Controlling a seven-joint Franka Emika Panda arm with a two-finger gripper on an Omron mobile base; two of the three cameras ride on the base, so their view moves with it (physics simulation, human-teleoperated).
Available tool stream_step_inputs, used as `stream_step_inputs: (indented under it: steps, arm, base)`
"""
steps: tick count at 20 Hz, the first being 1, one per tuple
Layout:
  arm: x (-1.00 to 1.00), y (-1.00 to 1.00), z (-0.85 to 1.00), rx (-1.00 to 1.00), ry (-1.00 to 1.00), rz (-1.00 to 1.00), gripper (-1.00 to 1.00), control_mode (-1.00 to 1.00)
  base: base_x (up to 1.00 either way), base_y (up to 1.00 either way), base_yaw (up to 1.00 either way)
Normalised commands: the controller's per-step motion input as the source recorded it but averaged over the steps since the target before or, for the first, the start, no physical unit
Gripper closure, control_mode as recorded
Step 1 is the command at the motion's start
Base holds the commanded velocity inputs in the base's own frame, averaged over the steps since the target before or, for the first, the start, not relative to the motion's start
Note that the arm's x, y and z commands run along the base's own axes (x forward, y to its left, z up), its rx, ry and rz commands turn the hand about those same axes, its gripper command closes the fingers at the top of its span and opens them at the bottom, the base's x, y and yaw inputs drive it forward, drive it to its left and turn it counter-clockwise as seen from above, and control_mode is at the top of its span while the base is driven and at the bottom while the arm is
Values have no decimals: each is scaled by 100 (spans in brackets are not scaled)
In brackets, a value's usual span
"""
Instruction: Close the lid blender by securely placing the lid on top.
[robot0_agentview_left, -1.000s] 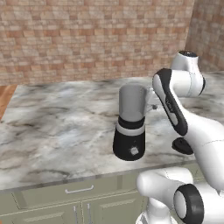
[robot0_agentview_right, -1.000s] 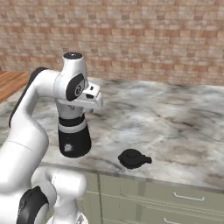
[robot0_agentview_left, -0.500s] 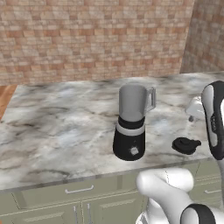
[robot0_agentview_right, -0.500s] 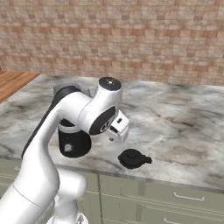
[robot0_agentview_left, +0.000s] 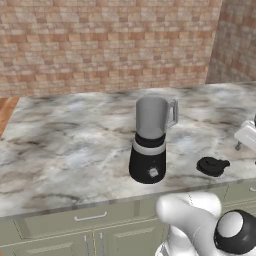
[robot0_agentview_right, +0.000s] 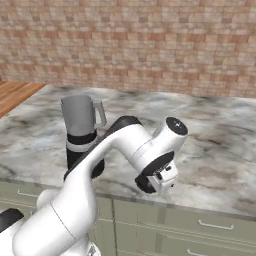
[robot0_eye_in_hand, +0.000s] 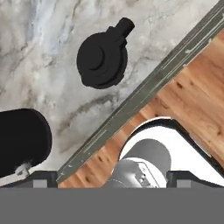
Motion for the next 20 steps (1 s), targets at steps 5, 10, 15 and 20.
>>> stream_step_inputs:
  steps: [5,10,15,20]
  arm:
    - [58,-42,-37,23,30,-24,-100,-100]
    - [54,-2,-34,4,22,-30,-100,-100]
    - [52,-9,-38,0,19,-28,-100,-100]
    - [19,-8,-47,0,10,-17,-100,-100]
  base:
    - [0,0,0]
    - [0,0,0]
    - [0,0,0]
    - [0,0,0]
